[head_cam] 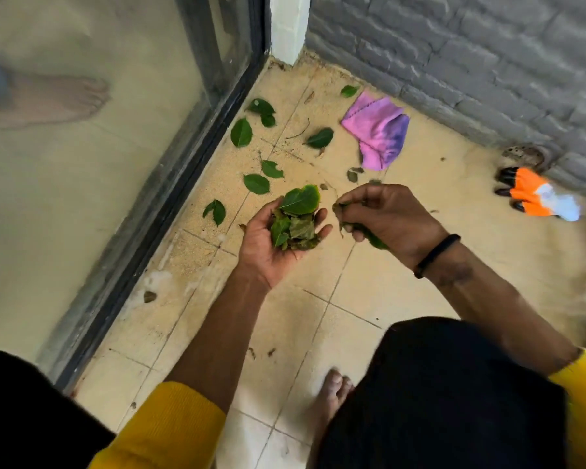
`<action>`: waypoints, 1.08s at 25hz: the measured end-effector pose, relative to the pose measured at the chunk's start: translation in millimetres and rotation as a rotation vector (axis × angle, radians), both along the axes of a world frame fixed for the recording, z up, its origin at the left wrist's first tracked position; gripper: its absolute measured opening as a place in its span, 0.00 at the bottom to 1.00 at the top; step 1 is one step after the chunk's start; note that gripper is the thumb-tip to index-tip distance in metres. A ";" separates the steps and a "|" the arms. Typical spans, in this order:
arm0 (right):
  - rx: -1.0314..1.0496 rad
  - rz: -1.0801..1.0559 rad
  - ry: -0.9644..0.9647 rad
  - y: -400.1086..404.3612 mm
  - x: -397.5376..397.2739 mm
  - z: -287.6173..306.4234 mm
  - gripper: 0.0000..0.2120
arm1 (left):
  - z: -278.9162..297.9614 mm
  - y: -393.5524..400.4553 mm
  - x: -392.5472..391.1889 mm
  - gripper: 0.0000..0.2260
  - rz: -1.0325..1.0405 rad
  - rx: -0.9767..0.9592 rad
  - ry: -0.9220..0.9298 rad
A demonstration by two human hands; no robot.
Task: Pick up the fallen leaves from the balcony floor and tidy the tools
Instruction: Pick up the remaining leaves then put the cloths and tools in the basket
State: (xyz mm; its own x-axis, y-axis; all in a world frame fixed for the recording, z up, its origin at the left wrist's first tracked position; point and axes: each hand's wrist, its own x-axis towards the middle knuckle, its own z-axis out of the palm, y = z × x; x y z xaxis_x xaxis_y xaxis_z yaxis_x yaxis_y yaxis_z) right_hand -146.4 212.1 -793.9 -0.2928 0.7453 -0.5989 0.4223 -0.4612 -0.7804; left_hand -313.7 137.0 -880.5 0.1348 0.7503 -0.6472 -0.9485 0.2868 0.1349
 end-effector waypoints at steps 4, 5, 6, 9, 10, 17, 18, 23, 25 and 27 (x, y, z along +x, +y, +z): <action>0.285 0.191 -0.341 -14.7 -20.9 137.6 0.05 | 142.7 0.8 15.0 0.23 -0.030 0.032 0.057; 0.325 0.199 -0.378 -19.9 -26.5 171.7 0.05 | 181.9 -2.5 15.5 0.23 -0.025 0.039 0.074; 0.354 0.199 -0.403 -26.0 -32.4 205.1 0.05 | 218.3 -7.2 14.2 0.22 -0.017 0.044 0.087; 0.380 0.162 -0.420 -49.1 -50.3 294.2 0.05 | 312.6 -25.1 8.4 0.17 0.041 0.030 0.084; 0.372 0.149 -0.416 -59.5 -57.0 327.1 0.06 | 344.7 -33.6 4.9 0.16 0.056 0.016 0.093; 0.408 0.139 -0.378 -153.7 -97.3 514.6 0.07 | 545.7 -124.3 -16.9 0.15 0.276 -0.052 0.026; 0.420 0.148 -0.364 -168.4 -101.8 533.8 0.07 | 565.7 -139.6 -19.9 0.13 0.304 -0.072 0.024; 0.506 0.257 -0.272 -236.4 -119.6 590.7 0.08 | 639.7 -212.4 -28.2 0.12 0.554 -0.076 0.048; 0.540 0.334 -0.245 -260.8 -124.8 601.2 0.08 | 658.4 -241.3 -27.2 0.11 0.657 -0.080 0.056; 0.585 0.434 -0.220 -286.0 -127.4 611.7 0.09 | 672.2 -270.7 -22.9 0.11 0.727 -0.077 0.072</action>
